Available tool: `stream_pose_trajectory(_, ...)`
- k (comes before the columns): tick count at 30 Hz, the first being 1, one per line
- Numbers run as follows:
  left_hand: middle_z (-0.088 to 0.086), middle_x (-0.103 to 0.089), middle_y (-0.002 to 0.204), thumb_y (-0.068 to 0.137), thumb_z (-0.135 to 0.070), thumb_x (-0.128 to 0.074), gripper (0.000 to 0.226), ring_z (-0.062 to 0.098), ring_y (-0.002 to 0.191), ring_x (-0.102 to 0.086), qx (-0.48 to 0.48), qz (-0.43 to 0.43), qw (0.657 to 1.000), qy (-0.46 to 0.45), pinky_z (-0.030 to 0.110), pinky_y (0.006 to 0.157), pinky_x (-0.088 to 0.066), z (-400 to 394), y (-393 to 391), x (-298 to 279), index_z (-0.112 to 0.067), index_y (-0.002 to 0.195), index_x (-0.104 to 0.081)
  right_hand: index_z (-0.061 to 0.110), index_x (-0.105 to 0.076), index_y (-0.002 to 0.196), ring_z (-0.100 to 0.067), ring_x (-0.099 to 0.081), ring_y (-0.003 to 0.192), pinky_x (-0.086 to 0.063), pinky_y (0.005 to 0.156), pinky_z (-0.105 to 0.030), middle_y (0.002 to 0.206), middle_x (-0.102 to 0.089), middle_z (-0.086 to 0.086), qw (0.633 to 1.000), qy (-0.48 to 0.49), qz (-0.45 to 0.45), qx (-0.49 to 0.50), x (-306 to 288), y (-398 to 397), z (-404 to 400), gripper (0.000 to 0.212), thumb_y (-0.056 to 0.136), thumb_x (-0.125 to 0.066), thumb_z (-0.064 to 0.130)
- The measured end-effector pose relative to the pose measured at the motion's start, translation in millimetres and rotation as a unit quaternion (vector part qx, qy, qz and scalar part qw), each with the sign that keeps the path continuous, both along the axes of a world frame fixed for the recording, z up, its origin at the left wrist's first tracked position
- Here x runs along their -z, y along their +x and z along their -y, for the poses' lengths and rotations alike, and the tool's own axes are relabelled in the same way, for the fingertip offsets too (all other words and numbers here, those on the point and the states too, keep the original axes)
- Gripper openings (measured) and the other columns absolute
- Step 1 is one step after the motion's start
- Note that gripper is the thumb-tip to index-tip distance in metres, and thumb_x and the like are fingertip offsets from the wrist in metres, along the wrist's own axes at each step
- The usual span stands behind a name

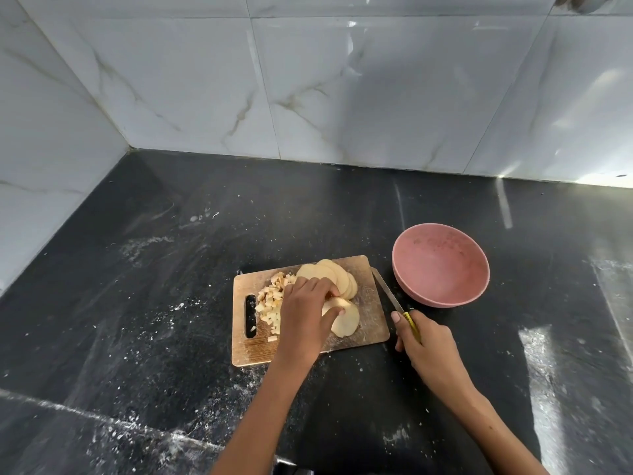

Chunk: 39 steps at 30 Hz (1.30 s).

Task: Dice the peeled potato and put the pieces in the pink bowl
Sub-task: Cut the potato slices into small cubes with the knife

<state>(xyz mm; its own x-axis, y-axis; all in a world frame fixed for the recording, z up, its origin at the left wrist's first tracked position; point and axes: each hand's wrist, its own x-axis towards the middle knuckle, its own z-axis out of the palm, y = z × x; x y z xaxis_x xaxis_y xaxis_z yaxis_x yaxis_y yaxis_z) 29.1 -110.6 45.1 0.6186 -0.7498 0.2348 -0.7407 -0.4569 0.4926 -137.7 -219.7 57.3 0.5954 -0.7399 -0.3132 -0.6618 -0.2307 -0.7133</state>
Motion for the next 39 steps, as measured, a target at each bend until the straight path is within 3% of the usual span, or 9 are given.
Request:
stream_pose_trajectory(6, -0.008, -0.062, 0.08, 0.068, -0.017, -0.082, 0.018, 0.014, 0.08, -0.056, 0.03, 0.054, 0.994, -0.086, 0.025, 0.078, -0.037, -24, -19, -15, -0.021, 0.076, -0.067, 0.016, -0.056, 0.082, -0.014, -0.061, 0.058, -0.053, 0.062, -0.034, 0.071, -0.065, 0.0, 1.0, 0.02, 0.0, 0.003, -3, -7, -3, 0.035, 0.098, -0.04, 0.041)
stream_pose_trajectory(11, -0.004, -0.061, 0.084, 0.064, -0.013, -0.085, 0.021, 0.016, 0.083, -0.056, 0.018, 0.124, 0.992, -0.031, 0.028, 0.077, -0.038, -55, -32, 14, -0.017, 0.076, -0.068, 0.017, -0.052, 0.08, -0.009, -0.06, 0.057, -0.053, 0.063, -0.035, 0.066, -0.065, 0.001, 0.995, -0.036, -0.04, -0.081, -1, -11, -10, 0.041, 0.096, -0.033, 0.05)
stream_pose_trajectory(16, -0.004, -0.064, 0.087, 0.071, -0.027, -0.083, 0.015, 0.018, 0.085, -0.058, 0.018, 0.085, 0.996, -0.009, 0.029, 0.077, -0.035, -48, -44, 28, -0.019, 0.076, -0.071, 0.019, -0.051, 0.081, -0.008, -0.061, 0.059, -0.053, 0.065, -0.037, 0.064, -0.065, 0.003, 0.99, -0.052, -0.057, -0.115, 2, -4, -10, 0.041, 0.096, -0.033, 0.052)
stream_pose_trajectory(22, -0.001, -0.066, 0.11, 0.058, -0.053, -0.082, 0.047, 0.016, 0.103, -0.045, 0.009, 0.027, 0.997, 0.078, 0.03, 0.083, -0.029, -35, -44, 27, -0.028, 0.096, -0.076, 0.02, -0.053, 0.083, -0.009, -0.061, 0.06, -0.054, 0.065, -0.036, 0.065, -0.065, 0.003, 0.988, -0.053, -0.084, -0.117, 2, -5, -8, 0.036, 0.098, -0.035, 0.048)
stream_pose_trajectory(28, 0.004, -0.066, 0.11, 0.046, -0.064, -0.082, 0.063, 0.026, 0.102, -0.058, 0.045, 0.047, 0.982, 0.177, 0.038, 0.08, -0.05, -31, -31, 27, -0.033, 0.101, -0.075, 0.02, -0.053, 0.086, -0.009, -0.061, 0.061, -0.055, 0.066, -0.036, 0.068, -0.065, 0.003, 0.984, -0.049, -0.115, -0.124, 2, -7, -11, 0.033, 0.099, -0.036, 0.045)
stream_pose_trajectory(31, 0.002, -0.048, 0.136, 0.069, -0.061, -0.07, 0.061, 0.026, 0.126, -0.04, 0.078, 0.057, 0.974, 0.203, 0.039, 0.101, -0.033, -30, -25, 19, -0.039, 0.125, -0.061, 0.02, -0.053, 0.086, -0.011, -0.062, 0.063, -0.055, 0.068, -0.037, 0.07, -0.065, 0.003, 0.983, -0.042, -0.126, -0.125, 1, -8, -13, 0.032, 0.099, -0.036, 0.044)
stream_pose_trajectory(33, -0.001, -0.036, 0.144, 0.079, -0.06, -0.061, 0.06, 0.023, 0.132, -0.027, 0.083, 0.056, 0.972, 0.214, 0.035, 0.105, -0.022, -30, -21, 21, -0.041, 0.135, -0.051, 0.02, -0.052, 0.086, -0.012, -0.062, 0.064, -0.055, 0.068, -0.038, 0.071, -0.065, 0.003, 0.983, -0.045, -0.128, -0.127, 0, -8, -13, 0.032, 0.099, -0.036, 0.044)
stream_pose_trajectory(37, 0.005, -0.061, 0.114, 0.067, -0.069, -0.059, 0.055, 0.022, 0.106, -0.04, 0.042, 0.082, 0.981, 0.17, 0.037, 0.082, -0.047, -25, -23, 29, -0.035, 0.109, -0.072, 0.02, -0.049, 0.086, -0.014, -0.062, 0.064, -0.054, 0.067, -0.038, 0.072, -0.065, 0.002, 0.98, -0.046, -0.139, -0.132, -4, -9, -13, 0.032, 0.1, -0.033, 0.044)
stream_pose_trajectory(39, 0.007, -0.062, 0.107, 0.071, -0.071, -0.053, 0.055, 0.023, 0.1, -0.046, -0.003, 0.065, 0.987, 0.145, 0.037, 0.078, -0.05, -20, -30, 34, -0.033, 0.105, -0.074, 0.02, -0.044, 0.089, -0.016, -0.061, 0.063, -0.053, 0.066, -0.038, 0.069, -0.064, 0.0, 0.978, -0.049, -0.145, -0.145, -5, -9, -14, 0.03, 0.101, -0.03, 0.043)
